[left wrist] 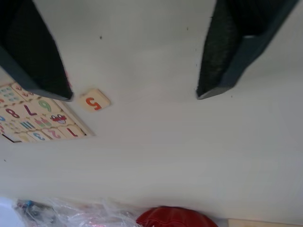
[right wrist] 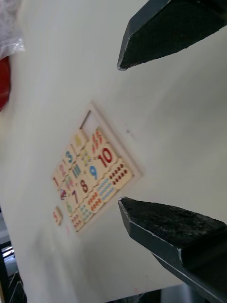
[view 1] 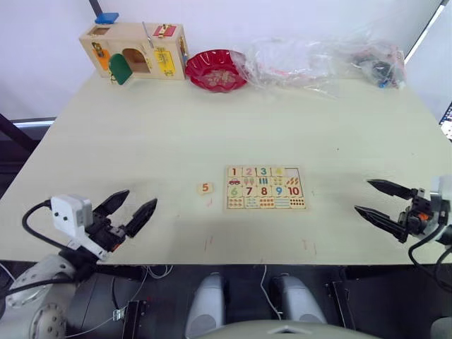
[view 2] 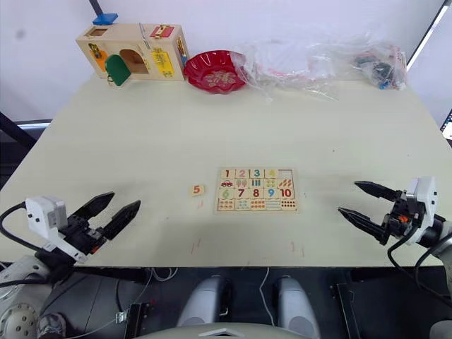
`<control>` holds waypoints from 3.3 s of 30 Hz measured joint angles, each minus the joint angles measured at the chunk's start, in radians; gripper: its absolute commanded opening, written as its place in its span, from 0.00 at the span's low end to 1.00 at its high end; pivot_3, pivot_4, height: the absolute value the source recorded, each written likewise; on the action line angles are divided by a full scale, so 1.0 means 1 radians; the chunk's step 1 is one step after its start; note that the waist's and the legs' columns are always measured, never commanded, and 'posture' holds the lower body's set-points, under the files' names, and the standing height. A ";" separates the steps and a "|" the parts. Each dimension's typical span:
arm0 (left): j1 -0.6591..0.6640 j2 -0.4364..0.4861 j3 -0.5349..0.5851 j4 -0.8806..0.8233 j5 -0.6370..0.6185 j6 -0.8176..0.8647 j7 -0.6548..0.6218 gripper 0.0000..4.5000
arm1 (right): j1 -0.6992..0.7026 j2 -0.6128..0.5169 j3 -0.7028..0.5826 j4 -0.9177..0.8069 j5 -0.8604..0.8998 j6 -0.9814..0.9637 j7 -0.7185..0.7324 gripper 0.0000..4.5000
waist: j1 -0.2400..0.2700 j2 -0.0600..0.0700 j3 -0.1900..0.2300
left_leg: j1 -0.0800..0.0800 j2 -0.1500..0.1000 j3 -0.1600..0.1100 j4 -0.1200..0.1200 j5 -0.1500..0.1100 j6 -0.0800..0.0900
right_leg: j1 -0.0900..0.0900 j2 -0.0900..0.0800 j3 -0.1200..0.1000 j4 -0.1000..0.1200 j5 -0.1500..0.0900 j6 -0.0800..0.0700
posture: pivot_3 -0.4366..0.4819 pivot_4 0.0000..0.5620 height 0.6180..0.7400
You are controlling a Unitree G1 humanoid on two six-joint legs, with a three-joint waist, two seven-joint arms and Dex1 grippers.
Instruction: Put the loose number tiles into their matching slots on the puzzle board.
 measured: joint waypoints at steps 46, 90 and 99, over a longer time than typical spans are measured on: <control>0.084 0.050 -0.035 0.117 -0.001 -0.173 -0.077 0.99 | 0.045 -0.017 -0.066 0.041 0.011 -0.011 0.045 1.00 | -0.002 0.000 0.000 | -0.001 0.006 0.001 -0.001 0.000 0.000 | -0.003 0.000 0.001 -0.002 -0.002 0.003 | 0.48 0.27 1.00; -0.965 0.371 -0.783 0.968 0.420 -0.366 -0.709 0.94 | 0.156 -0.035 -0.144 -0.402 0.154 0.143 0.028 1.00 | 0.023 0.002 0.002 | -0.004 0.001 0.004 0.000 0.000 0.000 | -0.002 0.001 -0.002 -0.002 0.000 0.002 | 0.48 0.27 1.00; -0.989 0.333 -0.817 0.968 0.492 -0.337 -0.650 0.88 | 0.177 -0.013 -0.144 -0.416 0.146 0.123 0.003 1.00 | 0.020 0.002 0.002 | -0.003 0.001 0.002 -0.001 0.000 0.000 | -0.002 0.002 -0.002 -0.001 0.000 0.002 | 0.48 0.27 1.00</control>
